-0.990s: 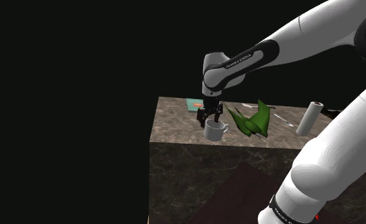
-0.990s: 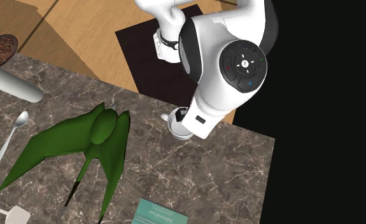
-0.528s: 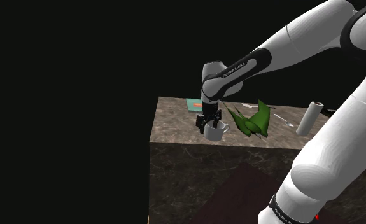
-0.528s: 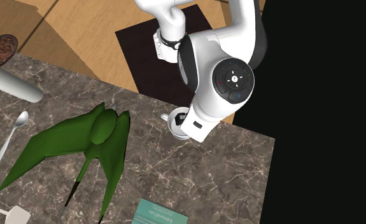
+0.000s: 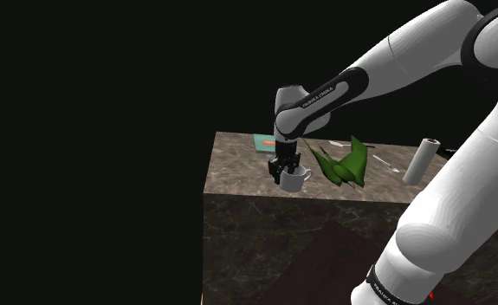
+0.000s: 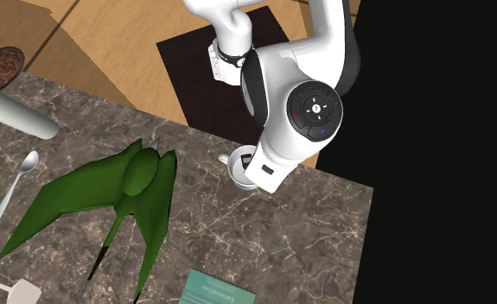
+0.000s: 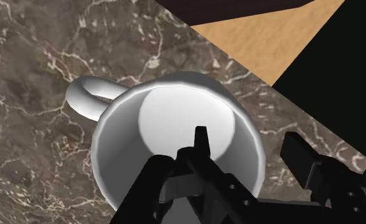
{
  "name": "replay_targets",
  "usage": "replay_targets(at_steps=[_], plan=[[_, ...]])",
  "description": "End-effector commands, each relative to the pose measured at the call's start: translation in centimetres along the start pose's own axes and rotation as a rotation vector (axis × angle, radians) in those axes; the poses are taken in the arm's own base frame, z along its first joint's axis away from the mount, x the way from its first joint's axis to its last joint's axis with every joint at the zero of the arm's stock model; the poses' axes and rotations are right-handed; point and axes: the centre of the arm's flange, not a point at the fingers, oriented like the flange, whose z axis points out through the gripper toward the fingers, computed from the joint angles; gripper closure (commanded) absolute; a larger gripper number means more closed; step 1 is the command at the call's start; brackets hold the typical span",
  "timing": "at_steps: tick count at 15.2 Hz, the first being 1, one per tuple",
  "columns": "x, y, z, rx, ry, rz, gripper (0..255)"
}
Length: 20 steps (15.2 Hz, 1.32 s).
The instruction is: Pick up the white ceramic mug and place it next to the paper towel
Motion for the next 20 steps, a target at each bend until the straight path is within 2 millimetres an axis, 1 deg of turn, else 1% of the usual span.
replay_targets(at_steps=[1, 9, 20], plan=[[0.0, 0.0, 0.0, 0.000, 0.000, 0.000, 255], [0.0, 0.0, 0.0, 0.000, 0.000, 0.000, 255], [-0.6, 0.4, -5.8, 0.000, 0.000, 0.000, 255]])
